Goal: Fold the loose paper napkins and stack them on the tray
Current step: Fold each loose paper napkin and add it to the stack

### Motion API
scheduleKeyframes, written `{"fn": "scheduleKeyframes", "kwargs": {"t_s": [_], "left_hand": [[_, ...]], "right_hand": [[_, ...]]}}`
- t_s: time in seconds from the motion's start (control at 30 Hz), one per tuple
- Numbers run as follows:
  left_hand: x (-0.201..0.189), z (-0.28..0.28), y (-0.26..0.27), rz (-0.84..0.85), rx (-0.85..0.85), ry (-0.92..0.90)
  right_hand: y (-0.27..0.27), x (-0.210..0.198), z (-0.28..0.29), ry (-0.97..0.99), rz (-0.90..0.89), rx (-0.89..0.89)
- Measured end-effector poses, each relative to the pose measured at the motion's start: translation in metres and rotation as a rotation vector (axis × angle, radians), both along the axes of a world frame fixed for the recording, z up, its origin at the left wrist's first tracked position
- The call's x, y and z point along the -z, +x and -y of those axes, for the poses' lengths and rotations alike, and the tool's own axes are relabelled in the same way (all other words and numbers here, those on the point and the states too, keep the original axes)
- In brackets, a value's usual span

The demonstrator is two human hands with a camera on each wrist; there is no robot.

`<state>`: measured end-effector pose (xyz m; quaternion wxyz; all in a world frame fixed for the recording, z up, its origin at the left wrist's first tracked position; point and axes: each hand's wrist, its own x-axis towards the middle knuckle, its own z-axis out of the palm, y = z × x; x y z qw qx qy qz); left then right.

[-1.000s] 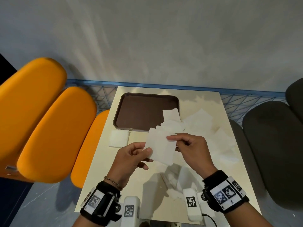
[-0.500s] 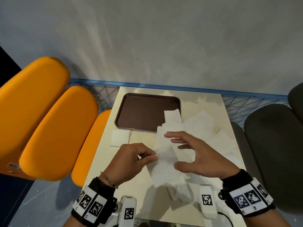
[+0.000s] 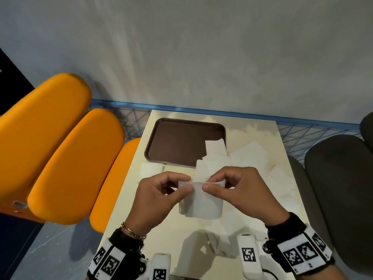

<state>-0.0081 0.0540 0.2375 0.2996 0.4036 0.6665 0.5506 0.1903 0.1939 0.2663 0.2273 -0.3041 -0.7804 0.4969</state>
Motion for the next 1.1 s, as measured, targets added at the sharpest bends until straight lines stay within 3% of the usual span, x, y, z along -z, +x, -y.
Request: {"fn": "scheduleKeyframes", "kwargs": {"t_s": [0.1,0.2,0.53,0.67,1.1], "left_hand": [[-0.002,-0.001,0.007,0.218,-0.083,0.075],[-0.003,-0.004,0.01,0.301,-0.151,0.094],[-0.011,-0.006,0.017,0.272,-0.189,0.071],[-0.012,-0.009,0.019,0.196,-0.162,0.052],[-0.008,-0.016,0.023,0.187,-0.104,-0.027]], "right_hand": [[0.0,-0.001,0.001,-0.042,-0.064,0.052],[-0.001,-0.002,0.001,-0.038,-0.106,0.081],[-0.008,0.003,0.002,-0.04,-0.138,0.194],[-0.009,0.004,0.002,-0.006,-0.179,0.197],[-0.015,0.011,0.0,0.016,-0.2,0.23]]}}
